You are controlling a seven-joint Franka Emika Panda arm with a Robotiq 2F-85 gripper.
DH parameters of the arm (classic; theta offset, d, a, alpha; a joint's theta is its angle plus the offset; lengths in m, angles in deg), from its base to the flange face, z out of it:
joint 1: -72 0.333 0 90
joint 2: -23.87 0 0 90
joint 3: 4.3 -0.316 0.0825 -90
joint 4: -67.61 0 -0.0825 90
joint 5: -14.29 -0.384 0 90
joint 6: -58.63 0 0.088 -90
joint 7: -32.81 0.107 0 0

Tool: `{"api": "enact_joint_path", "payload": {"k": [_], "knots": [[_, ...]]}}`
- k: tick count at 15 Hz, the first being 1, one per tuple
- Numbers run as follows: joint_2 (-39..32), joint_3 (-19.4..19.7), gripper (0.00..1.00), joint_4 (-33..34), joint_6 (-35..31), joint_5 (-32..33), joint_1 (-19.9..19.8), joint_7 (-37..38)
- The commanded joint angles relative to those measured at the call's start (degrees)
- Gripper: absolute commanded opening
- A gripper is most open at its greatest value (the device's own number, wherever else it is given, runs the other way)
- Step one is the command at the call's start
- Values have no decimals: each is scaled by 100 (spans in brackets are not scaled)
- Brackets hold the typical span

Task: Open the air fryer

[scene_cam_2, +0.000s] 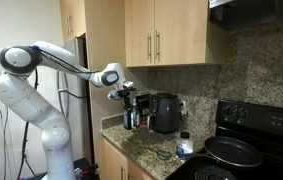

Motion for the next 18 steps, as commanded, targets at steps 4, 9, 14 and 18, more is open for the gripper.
{"api": "enact_joint_path", "payload": {"k": [4, 9, 14, 18], "knots": [[-557, 224, 100, 128, -380, 20, 299, -395], [-1509, 156, 100, 665, -1192, 192, 353, -663], [-1853, 238, 100, 919, -1286, 309, 435, -82], [-2498, 214, 100, 1301, -1219, 998, 320, 402]]}}
